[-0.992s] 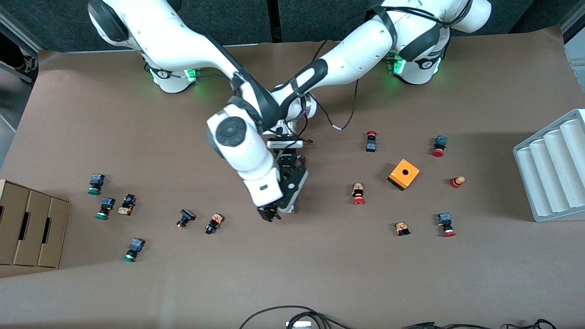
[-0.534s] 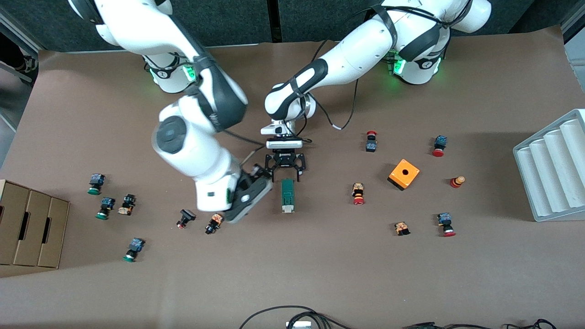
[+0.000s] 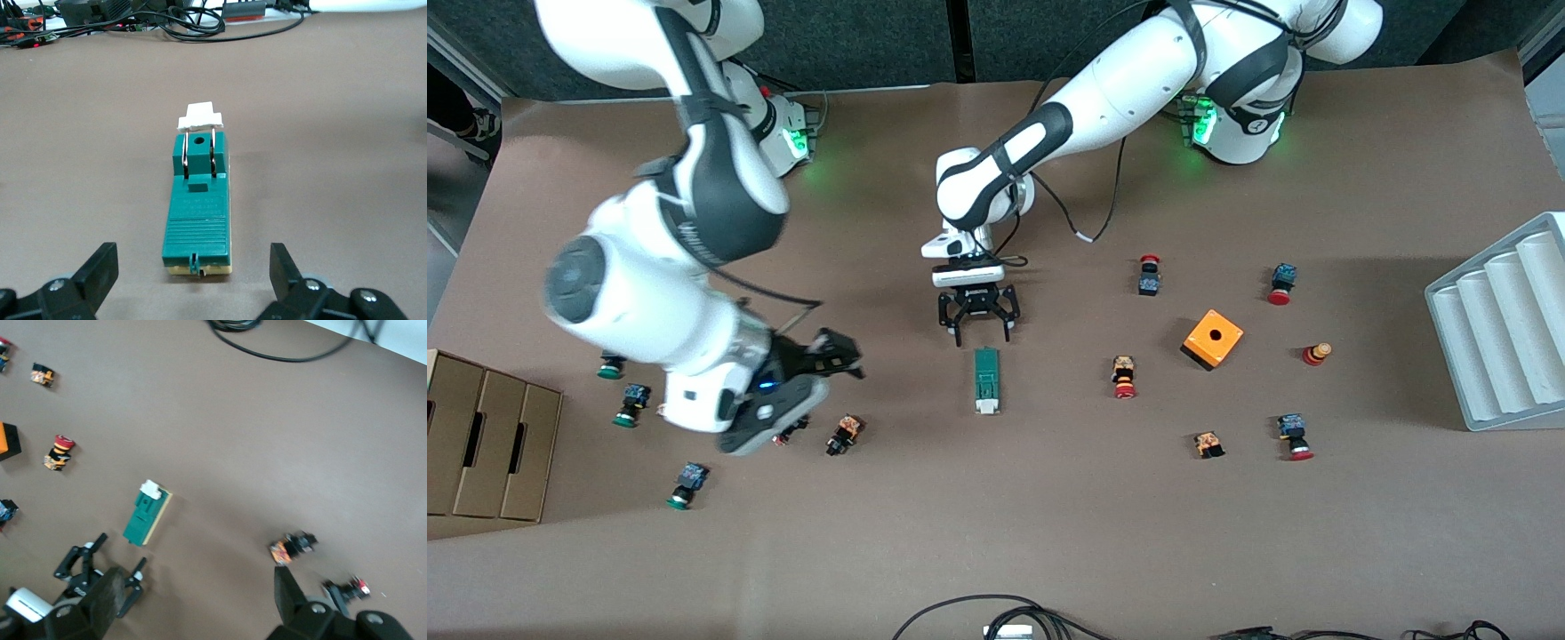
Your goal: Close load switch with both arms
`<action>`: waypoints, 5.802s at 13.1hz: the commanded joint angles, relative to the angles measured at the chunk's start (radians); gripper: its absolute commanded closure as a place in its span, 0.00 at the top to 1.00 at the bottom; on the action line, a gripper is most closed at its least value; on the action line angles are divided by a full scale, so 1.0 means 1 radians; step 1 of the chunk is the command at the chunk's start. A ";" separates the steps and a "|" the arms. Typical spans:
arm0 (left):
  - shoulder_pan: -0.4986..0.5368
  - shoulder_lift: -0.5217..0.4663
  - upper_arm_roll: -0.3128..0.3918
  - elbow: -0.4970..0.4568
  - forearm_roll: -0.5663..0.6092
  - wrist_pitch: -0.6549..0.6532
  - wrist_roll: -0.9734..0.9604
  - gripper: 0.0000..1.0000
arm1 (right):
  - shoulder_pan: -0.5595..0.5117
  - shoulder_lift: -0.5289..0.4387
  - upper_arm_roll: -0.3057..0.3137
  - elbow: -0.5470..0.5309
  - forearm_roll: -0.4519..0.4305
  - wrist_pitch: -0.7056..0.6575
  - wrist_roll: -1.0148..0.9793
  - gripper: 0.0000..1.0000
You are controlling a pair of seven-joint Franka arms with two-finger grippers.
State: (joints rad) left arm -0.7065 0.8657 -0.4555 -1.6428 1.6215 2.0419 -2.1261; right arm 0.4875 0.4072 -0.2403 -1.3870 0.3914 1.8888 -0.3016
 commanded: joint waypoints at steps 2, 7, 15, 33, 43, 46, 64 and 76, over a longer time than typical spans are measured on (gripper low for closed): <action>-0.007 -0.083 0.006 -0.009 -0.164 -0.003 0.226 1.00 | -0.038 -0.030 -0.055 -0.012 0.012 -0.077 0.004 1.00; 0.001 -0.171 0.008 -0.009 -0.348 -0.020 0.546 1.00 | -0.041 -0.053 -0.142 -0.012 -0.166 -0.100 0.004 1.00; 0.080 -0.289 0.011 -0.008 -0.559 -0.019 0.976 1.00 | -0.044 -0.103 -0.330 -0.017 -0.187 -0.293 0.015 1.00; 0.579 -0.559 0.009 0.139 -1.471 -0.136 1.855 1.00 | -0.619 -0.158 0.312 -0.053 -0.427 -0.258 0.307 1.00; 0.769 -0.614 0.012 0.248 -1.554 -0.443 1.897 1.00 | -0.607 -0.257 0.309 -0.119 -0.390 -0.260 0.226 1.00; 0.772 -0.628 0.015 0.256 -1.539 -0.445 1.904 1.00 | -0.598 -0.274 0.309 -0.125 -0.387 -0.266 0.295 1.00; 0.742 -0.869 0.323 -0.014 -1.603 -0.344 2.063 1.00 | -0.604 -0.258 0.314 -0.112 -0.387 -0.298 0.294 1.00; 0.717 -0.869 0.396 -0.025 -1.605 -0.350 2.072 1.00 | -0.607 -0.261 0.312 -0.112 -0.387 -0.298 0.295 1.00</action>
State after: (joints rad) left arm -0.0137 0.0187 -0.0370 -1.6458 0.0324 1.6857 -0.0717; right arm -0.1142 0.1631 0.0725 -1.4850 -0.0086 1.5992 -0.0111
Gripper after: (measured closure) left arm 0.000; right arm 0.000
